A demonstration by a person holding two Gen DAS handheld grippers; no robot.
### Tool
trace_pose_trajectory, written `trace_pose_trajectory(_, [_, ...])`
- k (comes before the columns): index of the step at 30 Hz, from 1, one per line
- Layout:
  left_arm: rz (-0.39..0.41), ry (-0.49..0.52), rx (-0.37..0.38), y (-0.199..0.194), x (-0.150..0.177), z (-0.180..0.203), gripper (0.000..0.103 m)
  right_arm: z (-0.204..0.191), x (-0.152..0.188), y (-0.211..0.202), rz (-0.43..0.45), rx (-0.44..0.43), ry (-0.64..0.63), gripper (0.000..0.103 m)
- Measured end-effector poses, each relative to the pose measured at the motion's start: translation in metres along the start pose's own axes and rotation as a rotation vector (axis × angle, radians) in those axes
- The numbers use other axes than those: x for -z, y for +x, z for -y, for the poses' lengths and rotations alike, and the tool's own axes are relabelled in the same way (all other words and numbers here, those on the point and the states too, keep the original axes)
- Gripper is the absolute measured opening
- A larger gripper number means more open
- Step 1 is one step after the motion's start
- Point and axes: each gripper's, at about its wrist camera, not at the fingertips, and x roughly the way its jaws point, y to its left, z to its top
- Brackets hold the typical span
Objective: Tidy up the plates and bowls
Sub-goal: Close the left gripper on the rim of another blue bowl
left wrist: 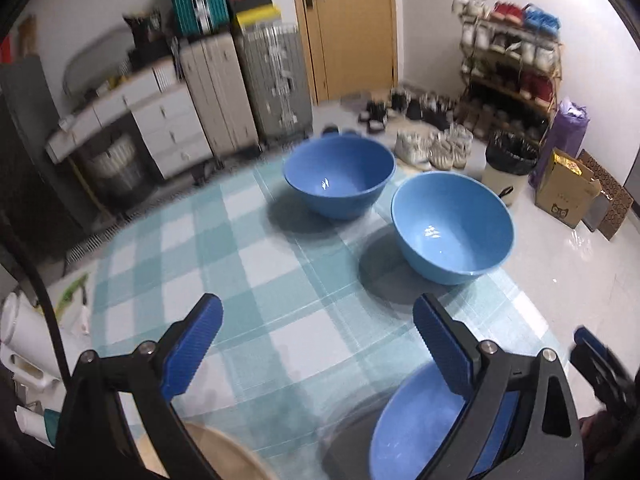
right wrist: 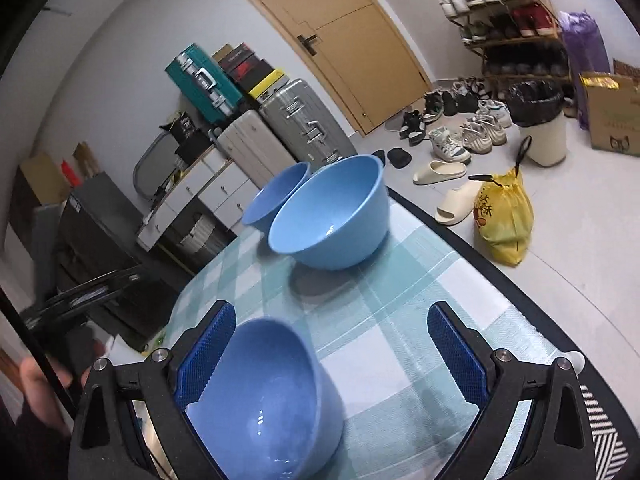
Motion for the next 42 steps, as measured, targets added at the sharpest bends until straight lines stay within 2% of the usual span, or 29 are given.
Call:
trace_pose_trajectory(4, [-0.133,-0.068,0.050,0.046,-0.029,0.003,0.096,0.014,-0.033,0.004,0.008,0.026,0.029,0.098])
trace_pose_trajectory(7, [-0.193,-0.103,0.095,0.074,-0.045,0.010,0.095,0.013,-0.068,0.013,-0.005,0.029,-0.020,0.098])
trace_pose_trajectory(10, [-0.216,-0.114,0.107,0.092,-0.056,0.019,0.095,0.007,-0.106,0.031,-0.038,0.013,-0.072,0.098])
trace_pose_trajectory(15, [-0.253,-0.086,0.108,0.116,-0.068,0.035,0.092,0.006,-0.155,0.079,-0.122,0.053,-0.117,0.098])
trace_pose_trajectory(18, [-0.274,-0.089,0.120,0.128,-0.071,0.041,0.092,0.007,-0.167,0.110,-0.176,0.100,-0.152,0.098])
trace_pose_trajectory(20, [-0.288,-0.084,0.120,0.138,-0.072,0.043,0.086,0.010,-0.173,0.132,-0.217,0.116,-0.166,0.098])
trace_pose_trajectory(22, [-0.294,-0.077,0.122,0.145,-0.071,0.048,0.085,0.010,-0.174,0.148,-0.248,0.134,-0.186,0.097])
trace_pose_trajectory(24, [-0.304,-0.074,0.119,0.153,-0.069,0.050,0.073,0.012,-0.175,0.162,-0.269,0.147,-0.214,0.097])
trace_pose_trajectory(26, [-0.341,-0.081,0.149,0.163,-0.066,0.053,0.042,0.011,-0.172,0.176,-0.311,0.154,-0.235,0.097])
trace_pose_trajectory(29, [-0.373,-0.096,0.169,0.171,-0.063,0.054,0.026,0.010,-0.170,0.192,-0.354,0.180,-0.276,0.097])
trace_pose_trajectory(30, [-0.375,-0.099,0.174,0.171,-0.063,0.054,0.024,0.010,-0.170,0.196,-0.362,0.179,-0.277,0.097])
trace_pose_trajectory(32, [-0.385,-0.109,0.194,0.173,-0.062,0.055,0.011,0.013,-0.167,0.201,-0.372,0.173,-0.265,0.097])
trace_pose_trajectory(35, [-0.401,-0.107,0.208,0.174,-0.062,0.058,0.006,0.018,-0.163,0.215,-0.416,0.174,-0.250,0.094])
trace_pose_trajectory(37, [-0.403,-0.096,0.198,0.173,-0.062,0.061,0.006,0.020,-0.160,0.221,-0.451,0.175,-0.245,0.077])
trace_pose_trajectory(38, [-0.409,-0.098,0.195,0.173,-0.062,0.061,0.006,0.021,-0.158,0.224,-0.466,0.177,-0.242,0.073])
trace_pose_trajectory(40, [-0.416,-0.111,0.197,0.172,-0.062,0.060,0.006,0.023,-0.156,0.225,-0.476,0.184,-0.238,0.060])
trace_pose_trajectory(42, [-0.425,-0.123,0.198,0.172,-0.061,0.059,0.006,0.024,-0.155,0.225,-0.481,0.185,-0.235,0.052])
